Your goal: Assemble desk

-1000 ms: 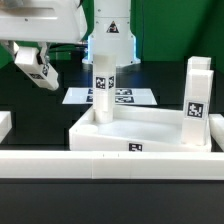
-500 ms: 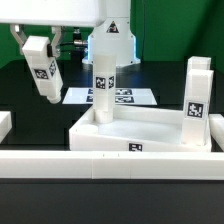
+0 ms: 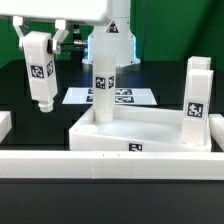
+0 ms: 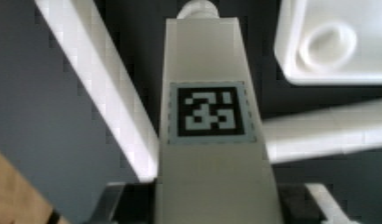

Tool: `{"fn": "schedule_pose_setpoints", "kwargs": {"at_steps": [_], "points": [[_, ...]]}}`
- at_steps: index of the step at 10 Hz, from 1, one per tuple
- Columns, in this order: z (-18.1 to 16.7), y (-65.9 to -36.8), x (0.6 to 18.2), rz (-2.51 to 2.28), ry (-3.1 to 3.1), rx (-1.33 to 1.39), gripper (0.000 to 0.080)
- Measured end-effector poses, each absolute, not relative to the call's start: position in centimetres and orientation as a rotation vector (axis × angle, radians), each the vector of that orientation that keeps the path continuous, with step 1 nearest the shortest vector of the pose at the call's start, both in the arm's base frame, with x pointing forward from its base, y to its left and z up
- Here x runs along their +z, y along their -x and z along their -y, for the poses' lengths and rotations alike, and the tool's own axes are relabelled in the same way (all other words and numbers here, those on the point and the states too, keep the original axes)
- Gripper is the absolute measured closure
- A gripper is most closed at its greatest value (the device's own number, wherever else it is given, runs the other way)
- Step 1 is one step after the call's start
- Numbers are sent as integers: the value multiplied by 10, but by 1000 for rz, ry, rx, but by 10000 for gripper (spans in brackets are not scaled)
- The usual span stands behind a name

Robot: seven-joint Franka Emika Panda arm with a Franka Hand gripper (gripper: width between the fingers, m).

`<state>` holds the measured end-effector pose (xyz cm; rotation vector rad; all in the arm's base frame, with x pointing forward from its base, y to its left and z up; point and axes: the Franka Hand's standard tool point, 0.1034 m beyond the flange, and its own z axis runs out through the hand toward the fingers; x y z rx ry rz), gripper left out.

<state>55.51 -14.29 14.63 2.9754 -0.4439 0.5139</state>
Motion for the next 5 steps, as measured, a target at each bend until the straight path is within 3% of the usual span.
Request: {"fn": "schedule_pose_setpoints", "kwargs": {"at_steps": [2,5], "points": [[124,-566,155,466,-3023,473,509],[125,-565,153,463,-3022,468,509]]}}
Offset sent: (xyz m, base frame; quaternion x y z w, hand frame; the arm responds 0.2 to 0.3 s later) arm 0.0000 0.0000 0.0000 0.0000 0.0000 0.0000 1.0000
